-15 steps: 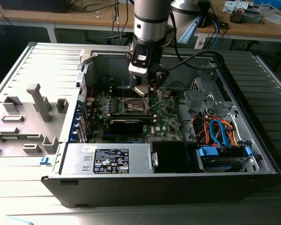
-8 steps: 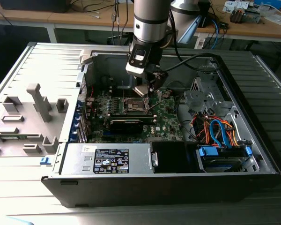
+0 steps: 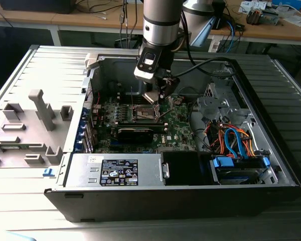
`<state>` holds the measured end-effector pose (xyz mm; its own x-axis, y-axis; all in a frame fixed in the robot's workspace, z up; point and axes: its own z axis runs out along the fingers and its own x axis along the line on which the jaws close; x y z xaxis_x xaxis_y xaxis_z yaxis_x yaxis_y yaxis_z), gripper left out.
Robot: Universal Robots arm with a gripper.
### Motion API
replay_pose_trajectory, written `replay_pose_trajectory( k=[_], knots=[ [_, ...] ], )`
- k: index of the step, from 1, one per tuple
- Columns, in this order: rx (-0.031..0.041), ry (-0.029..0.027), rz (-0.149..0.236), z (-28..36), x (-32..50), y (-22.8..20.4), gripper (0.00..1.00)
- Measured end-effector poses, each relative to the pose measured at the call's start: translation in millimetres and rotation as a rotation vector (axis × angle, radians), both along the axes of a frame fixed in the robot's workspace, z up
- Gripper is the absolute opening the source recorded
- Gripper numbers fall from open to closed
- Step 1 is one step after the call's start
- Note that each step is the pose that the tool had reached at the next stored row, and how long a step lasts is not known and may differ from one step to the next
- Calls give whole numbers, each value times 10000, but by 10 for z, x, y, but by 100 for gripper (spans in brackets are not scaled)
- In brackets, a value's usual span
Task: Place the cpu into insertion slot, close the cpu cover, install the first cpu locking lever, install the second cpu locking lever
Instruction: 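Place the cpu into insertion slot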
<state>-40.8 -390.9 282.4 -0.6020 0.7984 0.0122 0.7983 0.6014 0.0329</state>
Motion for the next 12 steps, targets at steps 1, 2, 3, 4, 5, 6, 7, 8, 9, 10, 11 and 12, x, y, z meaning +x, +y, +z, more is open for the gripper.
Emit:
replay_pose_trajectory(
  k=[1,2,3,4,5,6,7,8,9,10,11,12],
  knots=[
    [0,0,-19,0,0,0,55],
    [-1,0,-40,-1,0,0,55],
    [-1,-1,-60,-1,0,0,55],
    [-2,0,-82,-1,0,0,55],
    [-3,0,-103,-2,0,0,55],
    [-3,0,-123,-2,0,0,55],
    [-5,0,-156,-3,0,0,55],
    [-5,0,-176,-3,0,0,55],
    [-7,0,-196,-3,0,0,55],
    [-10,0,-222,-4,0,0,55],
    [-13,-1,-244,-4,0,0,55],
    [-24,-1,-289,-5,0,0,55]
  ],
)
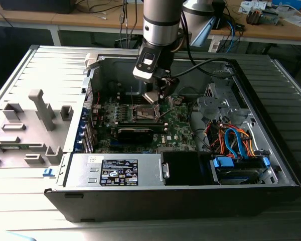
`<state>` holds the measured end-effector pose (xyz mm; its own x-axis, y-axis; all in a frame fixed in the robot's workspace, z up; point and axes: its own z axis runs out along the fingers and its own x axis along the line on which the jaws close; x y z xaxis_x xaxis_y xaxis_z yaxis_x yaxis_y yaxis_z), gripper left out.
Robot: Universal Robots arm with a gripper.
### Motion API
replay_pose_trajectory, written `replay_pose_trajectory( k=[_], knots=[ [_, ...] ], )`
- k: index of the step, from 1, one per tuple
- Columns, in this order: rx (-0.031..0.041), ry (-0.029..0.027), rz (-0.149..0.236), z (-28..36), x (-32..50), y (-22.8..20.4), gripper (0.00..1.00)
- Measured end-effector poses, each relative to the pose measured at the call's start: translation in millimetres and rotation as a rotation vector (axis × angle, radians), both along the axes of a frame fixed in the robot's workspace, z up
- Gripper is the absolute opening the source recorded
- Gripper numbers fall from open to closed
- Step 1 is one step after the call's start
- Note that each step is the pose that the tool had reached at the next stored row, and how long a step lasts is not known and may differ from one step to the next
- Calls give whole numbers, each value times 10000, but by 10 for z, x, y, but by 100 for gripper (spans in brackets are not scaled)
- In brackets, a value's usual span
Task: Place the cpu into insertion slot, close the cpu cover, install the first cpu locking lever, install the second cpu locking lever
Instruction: 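Place the cpu into insertion slot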
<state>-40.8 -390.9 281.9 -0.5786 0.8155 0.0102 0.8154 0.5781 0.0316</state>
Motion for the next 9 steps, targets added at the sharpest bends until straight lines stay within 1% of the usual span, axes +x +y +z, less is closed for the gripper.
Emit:
replay_pose_trajectory(
  k=[5,9],
  knots=[
    [-33,1,-158,0,0,0,55],
    [-45,2,-309,-2,0,0,55]
  ],
)
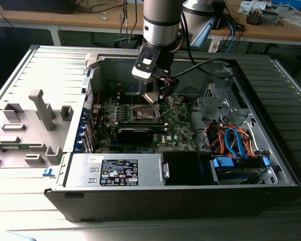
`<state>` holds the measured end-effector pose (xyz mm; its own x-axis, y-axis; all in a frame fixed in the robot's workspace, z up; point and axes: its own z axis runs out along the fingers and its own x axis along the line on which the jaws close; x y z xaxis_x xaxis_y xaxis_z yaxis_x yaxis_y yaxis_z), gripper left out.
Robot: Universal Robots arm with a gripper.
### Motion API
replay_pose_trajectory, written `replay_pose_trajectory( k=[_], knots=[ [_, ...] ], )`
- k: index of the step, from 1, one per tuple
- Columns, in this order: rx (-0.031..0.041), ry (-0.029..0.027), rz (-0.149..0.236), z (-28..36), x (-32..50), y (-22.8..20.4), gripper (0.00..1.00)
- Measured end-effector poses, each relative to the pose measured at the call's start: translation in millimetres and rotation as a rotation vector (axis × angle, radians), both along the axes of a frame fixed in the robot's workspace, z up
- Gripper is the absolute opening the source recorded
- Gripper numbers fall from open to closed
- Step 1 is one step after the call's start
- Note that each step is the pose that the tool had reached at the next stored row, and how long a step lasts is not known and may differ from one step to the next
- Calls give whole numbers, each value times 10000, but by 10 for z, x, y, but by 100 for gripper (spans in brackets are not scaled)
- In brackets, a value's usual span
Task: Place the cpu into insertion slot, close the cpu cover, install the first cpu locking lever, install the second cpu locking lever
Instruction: 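Place the cpu into insertion slot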
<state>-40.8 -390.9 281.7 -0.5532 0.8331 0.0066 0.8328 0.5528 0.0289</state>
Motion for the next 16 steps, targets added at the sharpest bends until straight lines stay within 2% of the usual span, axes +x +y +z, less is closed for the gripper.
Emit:
replay_pose_trajectory(
  k=[16],
  knots=[
    [-32,-1,-668,-6,0,0,55]
  ],
)
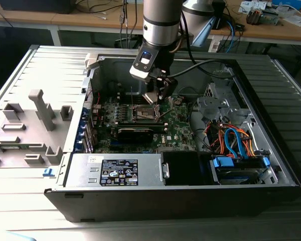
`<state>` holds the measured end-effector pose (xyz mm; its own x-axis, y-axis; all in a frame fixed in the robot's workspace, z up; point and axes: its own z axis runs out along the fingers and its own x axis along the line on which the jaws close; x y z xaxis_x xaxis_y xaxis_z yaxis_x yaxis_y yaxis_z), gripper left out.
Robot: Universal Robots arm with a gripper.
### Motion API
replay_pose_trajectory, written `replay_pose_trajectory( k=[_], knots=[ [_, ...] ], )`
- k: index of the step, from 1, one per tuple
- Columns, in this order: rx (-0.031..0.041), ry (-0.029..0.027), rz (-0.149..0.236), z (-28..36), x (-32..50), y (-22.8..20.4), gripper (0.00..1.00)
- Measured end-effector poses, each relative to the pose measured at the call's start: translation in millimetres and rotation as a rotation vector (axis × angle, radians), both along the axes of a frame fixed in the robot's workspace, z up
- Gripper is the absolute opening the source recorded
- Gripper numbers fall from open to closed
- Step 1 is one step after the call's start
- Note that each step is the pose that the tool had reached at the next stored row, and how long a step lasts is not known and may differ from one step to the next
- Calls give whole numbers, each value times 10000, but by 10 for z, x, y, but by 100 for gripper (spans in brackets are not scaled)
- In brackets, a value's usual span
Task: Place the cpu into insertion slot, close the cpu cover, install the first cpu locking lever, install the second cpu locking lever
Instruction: 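Place the cpu into insertion slot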
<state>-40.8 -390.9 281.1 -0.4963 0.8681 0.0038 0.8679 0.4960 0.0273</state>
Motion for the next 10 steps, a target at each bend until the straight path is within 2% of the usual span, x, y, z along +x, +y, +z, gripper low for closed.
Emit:
replay_pose_trajectory(
  k=[10],
  knots=[
    [-24,1,-358,-2,0,0,55]
  ],
)
